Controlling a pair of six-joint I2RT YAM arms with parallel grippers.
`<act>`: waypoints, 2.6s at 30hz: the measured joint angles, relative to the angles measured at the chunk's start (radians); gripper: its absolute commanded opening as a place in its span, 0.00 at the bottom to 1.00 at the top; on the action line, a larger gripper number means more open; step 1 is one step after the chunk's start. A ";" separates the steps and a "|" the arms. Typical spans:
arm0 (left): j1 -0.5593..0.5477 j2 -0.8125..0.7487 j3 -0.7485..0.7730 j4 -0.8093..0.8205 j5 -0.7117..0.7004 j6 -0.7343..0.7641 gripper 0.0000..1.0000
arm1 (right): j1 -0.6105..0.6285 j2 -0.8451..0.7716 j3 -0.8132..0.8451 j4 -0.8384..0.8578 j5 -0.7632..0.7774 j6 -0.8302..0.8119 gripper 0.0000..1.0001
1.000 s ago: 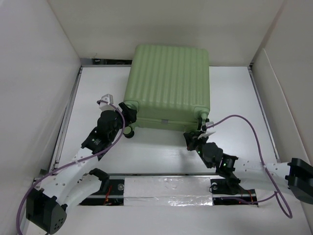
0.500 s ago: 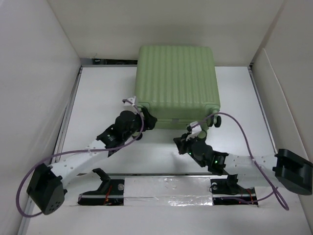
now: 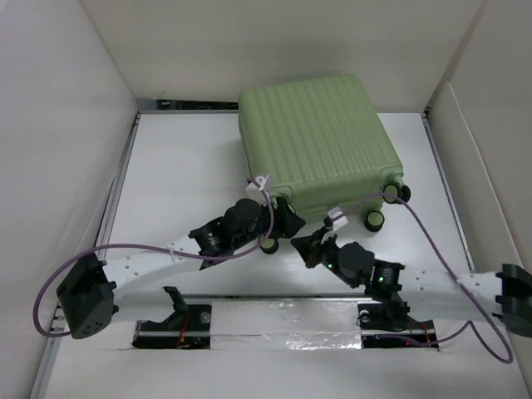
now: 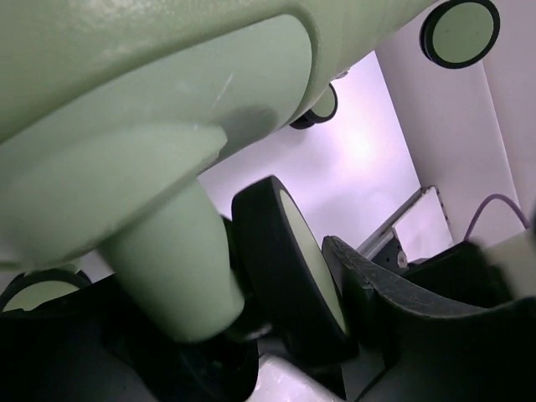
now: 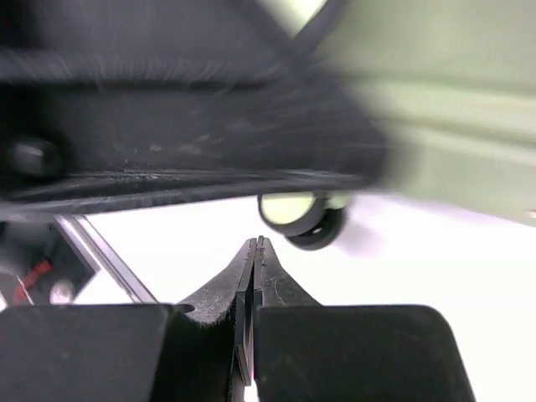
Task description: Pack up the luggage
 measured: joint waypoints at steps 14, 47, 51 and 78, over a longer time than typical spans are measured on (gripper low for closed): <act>0.012 -0.085 -0.026 -0.043 -0.036 0.037 0.00 | -0.649 -0.543 -0.052 -0.486 -0.015 0.006 0.50; 0.032 -0.089 -0.061 0.033 -0.022 0.037 0.00 | -0.875 -0.110 -0.175 0.079 -0.215 -0.112 0.10; 0.032 -0.089 -0.068 0.044 -0.021 0.037 0.00 | -0.875 -0.092 -0.174 0.095 -0.235 -0.118 0.00; 0.051 0.072 0.047 0.066 0.192 -0.046 0.00 | -0.119 0.188 -0.058 0.298 -0.004 -0.016 0.00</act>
